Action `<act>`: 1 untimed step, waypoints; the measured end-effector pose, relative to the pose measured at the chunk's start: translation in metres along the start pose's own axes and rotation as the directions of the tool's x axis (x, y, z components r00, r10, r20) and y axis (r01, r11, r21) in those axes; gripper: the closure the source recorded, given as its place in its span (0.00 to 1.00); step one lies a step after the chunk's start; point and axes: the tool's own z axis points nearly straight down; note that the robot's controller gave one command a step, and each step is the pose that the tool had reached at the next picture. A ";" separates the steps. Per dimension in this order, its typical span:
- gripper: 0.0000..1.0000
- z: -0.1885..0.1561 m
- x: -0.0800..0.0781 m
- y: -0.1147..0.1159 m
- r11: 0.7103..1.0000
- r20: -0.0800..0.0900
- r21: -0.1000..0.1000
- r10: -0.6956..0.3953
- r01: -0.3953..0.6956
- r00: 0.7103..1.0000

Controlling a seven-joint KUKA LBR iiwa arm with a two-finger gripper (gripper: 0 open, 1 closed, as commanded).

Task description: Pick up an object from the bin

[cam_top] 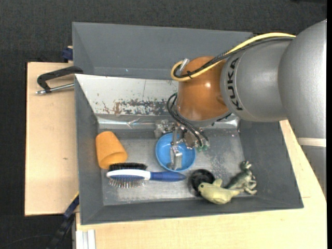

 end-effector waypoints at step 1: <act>0.00 -0.001 -0.002 0.001 1.000 0.001 -0.004 0.001 -0.001 1.000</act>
Offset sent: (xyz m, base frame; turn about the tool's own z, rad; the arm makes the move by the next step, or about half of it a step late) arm 0.0000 0.0000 0.0000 0.0000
